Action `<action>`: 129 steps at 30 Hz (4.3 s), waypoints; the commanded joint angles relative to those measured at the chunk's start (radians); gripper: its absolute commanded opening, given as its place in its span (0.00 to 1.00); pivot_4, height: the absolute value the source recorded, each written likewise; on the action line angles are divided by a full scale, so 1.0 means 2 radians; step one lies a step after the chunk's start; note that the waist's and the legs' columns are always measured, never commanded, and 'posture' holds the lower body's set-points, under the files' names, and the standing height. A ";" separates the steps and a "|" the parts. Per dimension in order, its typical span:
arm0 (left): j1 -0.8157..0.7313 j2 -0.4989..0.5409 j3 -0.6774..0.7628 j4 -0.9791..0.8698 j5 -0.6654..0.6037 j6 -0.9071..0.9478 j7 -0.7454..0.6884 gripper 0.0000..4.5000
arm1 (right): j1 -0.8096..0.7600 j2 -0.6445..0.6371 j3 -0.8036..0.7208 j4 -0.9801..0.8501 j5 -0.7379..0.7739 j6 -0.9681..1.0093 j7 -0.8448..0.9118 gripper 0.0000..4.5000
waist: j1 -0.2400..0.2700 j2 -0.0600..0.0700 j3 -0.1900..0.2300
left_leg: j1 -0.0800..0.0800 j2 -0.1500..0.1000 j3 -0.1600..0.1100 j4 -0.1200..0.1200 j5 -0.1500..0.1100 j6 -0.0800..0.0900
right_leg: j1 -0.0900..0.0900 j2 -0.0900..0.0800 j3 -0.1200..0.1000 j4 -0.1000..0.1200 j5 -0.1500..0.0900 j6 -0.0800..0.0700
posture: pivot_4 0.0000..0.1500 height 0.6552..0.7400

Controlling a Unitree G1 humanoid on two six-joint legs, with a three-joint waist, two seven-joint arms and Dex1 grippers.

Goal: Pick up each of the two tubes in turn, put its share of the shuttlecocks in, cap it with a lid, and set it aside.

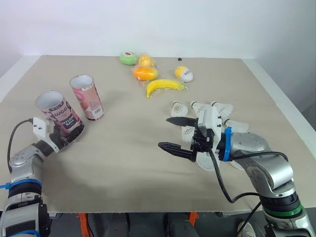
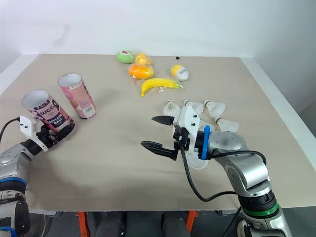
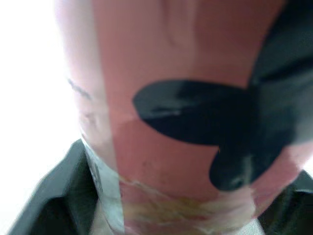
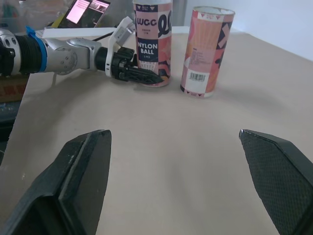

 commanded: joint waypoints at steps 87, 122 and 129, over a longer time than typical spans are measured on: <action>0.055 0.179 -0.250 -0.372 0.078 0.149 -0.281 0.74 | 0.037 0.081 0.011 -0.024 -0.104 0.189 -0.287 0.01 | 0.000 0.003 -0.001 | -0.008 0.000 0.000 0.005 0.001 0.002 | -0.005 0.000 0.001 0.001 0.000 0.000 | 1.00 0.43; 0.019 0.160 -0.271 -0.359 0.103 0.180 -0.297 0.74 | -0.286 -0.004 0.150 0.165 -0.186 -0.207 0.178 0.01 | 0.002 0.007 -0.001 | -0.006 0.000 0.002 0.006 0.001 0.002 | -0.004 0.000 0.002 0.002 0.000 0.001 | 1.00 0.43; 0.017 0.156 -0.271 -0.359 0.105 0.182 -0.297 0.74 | -0.307 0.025 0.162 0.183 -0.191 -0.218 0.201 0.01 | 0.002 0.007 -0.001 | -0.006 0.000 0.001 0.006 0.001 0.002 | -0.004 0.000 0.002 0.002 0.000 0.001 | 1.00 0.43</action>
